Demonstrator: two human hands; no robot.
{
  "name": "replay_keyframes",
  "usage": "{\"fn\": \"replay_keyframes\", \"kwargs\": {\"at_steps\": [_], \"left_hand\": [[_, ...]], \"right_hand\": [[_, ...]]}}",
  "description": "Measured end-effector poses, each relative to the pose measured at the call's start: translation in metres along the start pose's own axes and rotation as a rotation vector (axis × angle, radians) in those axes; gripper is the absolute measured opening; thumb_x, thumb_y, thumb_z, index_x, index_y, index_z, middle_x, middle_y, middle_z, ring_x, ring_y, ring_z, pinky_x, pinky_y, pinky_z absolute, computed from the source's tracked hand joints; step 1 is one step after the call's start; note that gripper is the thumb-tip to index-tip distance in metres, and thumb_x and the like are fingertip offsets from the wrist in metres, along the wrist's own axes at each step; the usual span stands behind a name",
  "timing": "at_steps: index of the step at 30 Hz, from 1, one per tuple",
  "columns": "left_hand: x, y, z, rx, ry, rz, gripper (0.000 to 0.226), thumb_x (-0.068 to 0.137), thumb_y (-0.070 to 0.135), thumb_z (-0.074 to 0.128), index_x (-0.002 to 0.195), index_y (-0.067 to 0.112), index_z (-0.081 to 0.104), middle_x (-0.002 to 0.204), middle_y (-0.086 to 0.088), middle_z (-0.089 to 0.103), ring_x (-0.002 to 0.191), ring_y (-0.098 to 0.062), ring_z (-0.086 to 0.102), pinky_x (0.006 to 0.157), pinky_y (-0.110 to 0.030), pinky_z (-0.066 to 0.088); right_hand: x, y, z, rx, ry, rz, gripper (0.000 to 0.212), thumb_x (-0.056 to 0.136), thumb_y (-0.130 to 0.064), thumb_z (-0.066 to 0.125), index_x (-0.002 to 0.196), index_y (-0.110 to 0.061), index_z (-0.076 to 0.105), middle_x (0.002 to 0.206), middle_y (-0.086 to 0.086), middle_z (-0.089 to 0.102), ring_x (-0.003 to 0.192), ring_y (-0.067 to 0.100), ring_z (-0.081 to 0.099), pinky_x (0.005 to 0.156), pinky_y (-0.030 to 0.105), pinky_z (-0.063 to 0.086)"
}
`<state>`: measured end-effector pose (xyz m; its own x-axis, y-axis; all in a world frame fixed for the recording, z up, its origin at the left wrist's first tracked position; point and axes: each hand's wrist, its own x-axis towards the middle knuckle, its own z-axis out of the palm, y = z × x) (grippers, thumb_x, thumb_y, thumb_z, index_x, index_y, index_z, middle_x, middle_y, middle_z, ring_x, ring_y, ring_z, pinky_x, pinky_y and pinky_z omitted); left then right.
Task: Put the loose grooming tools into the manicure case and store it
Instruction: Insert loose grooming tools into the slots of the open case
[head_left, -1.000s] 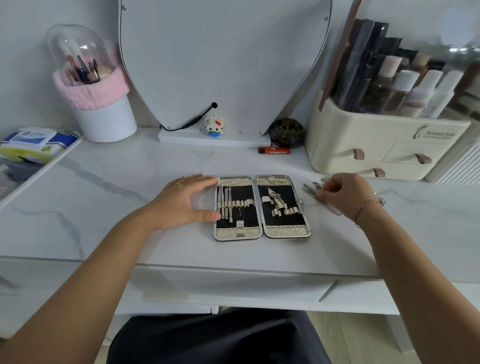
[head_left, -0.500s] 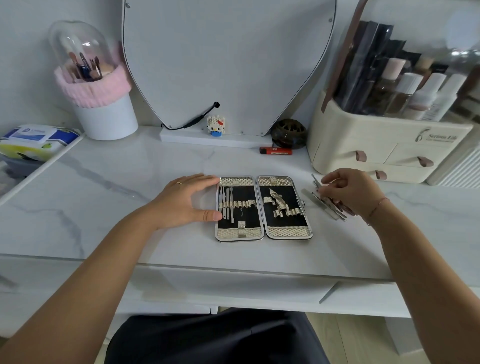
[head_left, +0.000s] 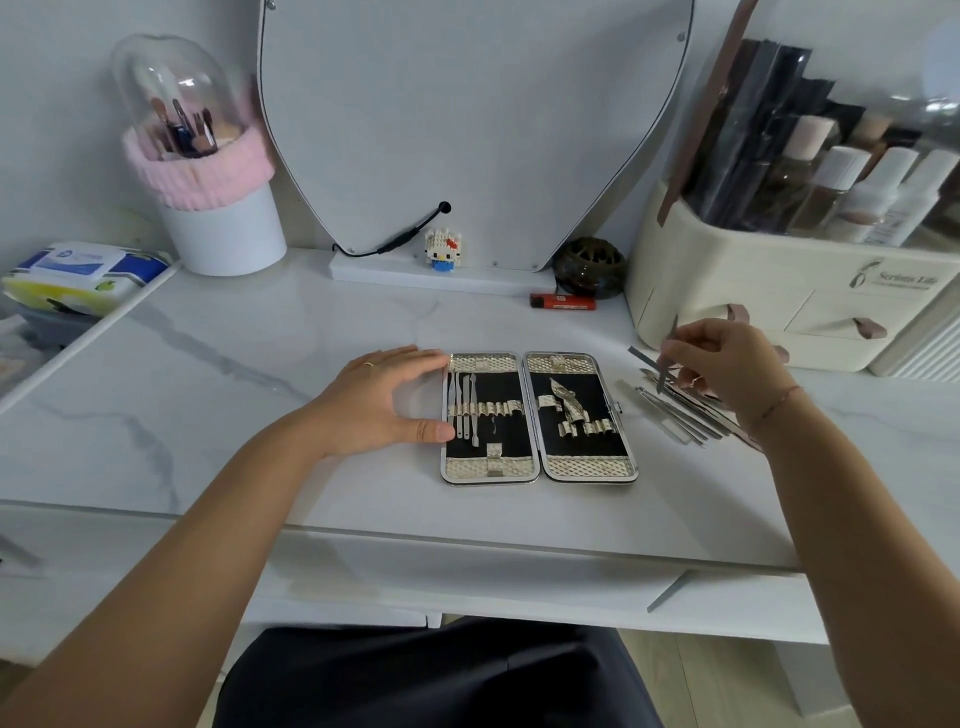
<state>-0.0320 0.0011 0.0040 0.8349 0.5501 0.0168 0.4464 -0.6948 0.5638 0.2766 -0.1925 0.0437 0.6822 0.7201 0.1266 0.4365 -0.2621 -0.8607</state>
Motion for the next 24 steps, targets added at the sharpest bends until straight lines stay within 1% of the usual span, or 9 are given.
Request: {"fn": "replay_keyframes", "kwargs": {"at_steps": [6, 8, 10, 11, 12, 15, 19, 22, 24], "left_hand": [[0.001, -0.001, 0.0, -0.004, 0.011, -0.002, 0.11, 0.042, 0.093, 0.049, 0.139, 0.045, 0.032, 0.149, 0.019, 0.028, 0.141, -0.003, 0.013, 0.117, -0.036, 0.01], [0.0, 0.0, 0.0, -0.002, 0.011, -0.003, 0.11, 0.042, 0.093, 0.049, 0.139, 0.045, 0.032, 0.149, 0.018, 0.027, 0.141, -0.004, 0.013, 0.117, -0.036, 0.011], [0.0, -0.001, 0.0, -0.001, 0.017, 0.003, 0.11, 0.042, 0.093, 0.049, 0.139, 0.044, 0.032, 0.149, 0.017, 0.028, 0.141, -0.004, 0.014, 0.117, -0.037, 0.011], [0.0, -0.002, 0.0, -0.003, 0.02, 0.006, 0.11, 0.043, 0.094, 0.049, 0.139, 0.044, 0.032, 0.149, 0.017, 0.028, 0.141, -0.004, 0.014, 0.117, -0.037, 0.011], [0.0, -0.001, 0.0, -0.007, 0.022, 0.008, 0.11, 0.043, 0.094, 0.049, 0.139, 0.044, 0.032, 0.149, 0.018, 0.028, 0.141, -0.003, 0.014, 0.117, -0.037, 0.011], [0.001, -0.002, 0.001, -0.009, 0.018, 0.02, 0.109, 0.043, 0.094, 0.049, 0.139, 0.044, 0.032, 0.149, 0.018, 0.029, 0.141, -0.004, 0.015, 0.117, -0.038, 0.013], [0.003, 0.013, -0.005, -0.149, 0.103, 0.013, 0.098, 0.051, 0.085, 0.055, 0.137, 0.041, 0.037, 0.143, 0.022, 0.032, 0.137, -0.001, 0.02, 0.115, -0.032, 0.016], [0.021, 0.061, -0.003, -0.189, 0.214, 0.128, 0.074, 0.068, 0.069, 0.062, 0.13, 0.03, 0.052, 0.13, 0.015, 0.048, 0.125, -0.002, 0.036, 0.108, -0.026, 0.026], [0.038, 0.099, 0.012, -0.158, 0.193, 0.205, 0.055, 0.076, 0.056, 0.062, 0.122, 0.025, 0.06, 0.115, 0.011, 0.06, 0.111, -0.004, 0.046, 0.097, -0.025, 0.035]], "right_hand": [[-0.006, 0.0, -0.006, 0.041, 0.077, -0.042, 0.004, 0.085, -0.015, 0.064, 0.084, -0.011, 0.066, 0.074, 0.007, 0.068, 0.051, 0.005, 0.057, 0.054, 0.021, 0.043], [-0.006, 0.003, -0.009, -0.008, 0.089, -0.055, 0.01, 0.085, -0.018, 0.063, 0.076, -0.021, 0.063, 0.076, 0.006, 0.07, 0.061, 0.011, 0.059, 0.065, 0.025, 0.044], [-0.008, 0.005, -0.011, -0.102, 0.077, -0.058, 0.013, 0.087, -0.022, 0.06, 0.074, -0.023, 0.058, 0.074, 0.002, 0.072, 0.069, 0.015, 0.062, 0.077, 0.036, 0.045], [-0.009, 0.005, -0.012, -0.126, 0.061, -0.05, 0.013, 0.088, -0.021, 0.058, 0.075, -0.022, 0.056, 0.073, 0.002, 0.072, 0.07, 0.017, 0.062, 0.076, 0.038, 0.047], [-0.011, 0.004, -0.012, -0.117, 0.039, -0.036, 0.014, 0.09, -0.019, 0.056, 0.076, -0.021, 0.053, 0.072, 0.003, 0.07, 0.069, 0.02, 0.063, 0.069, 0.037, 0.05], [-0.015, 0.001, -0.012, -0.028, -0.017, -0.001, 0.015, 0.093, -0.013, 0.051, 0.079, -0.019, 0.049, 0.071, 0.008, 0.067, 0.064, 0.022, 0.063, 0.051, 0.029, 0.05], [-0.019, -0.004, -0.01, 0.121, -0.057, 0.01, 0.012, 0.091, -0.007, 0.055, 0.08, -0.011, 0.055, 0.059, 0.001, 0.068, 0.053, 0.014, 0.064, 0.047, 0.027, 0.056], [-0.022, -0.008, -0.006, 0.261, -0.106, 0.032, 0.01, 0.09, -0.004, 0.056, 0.08, -0.005, 0.057, 0.059, 0.003, 0.069, 0.053, 0.014, 0.065, 0.048, 0.023, 0.056], [-0.023, -0.01, -0.004, 0.316, -0.131, 0.04, 0.01, 0.09, -0.004, 0.056, 0.08, -0.004, 0.058, 0.063, 0.006, 0.071, 0.055, 0.016, 0.066, 0.05, 0.023, 0.056]]}}
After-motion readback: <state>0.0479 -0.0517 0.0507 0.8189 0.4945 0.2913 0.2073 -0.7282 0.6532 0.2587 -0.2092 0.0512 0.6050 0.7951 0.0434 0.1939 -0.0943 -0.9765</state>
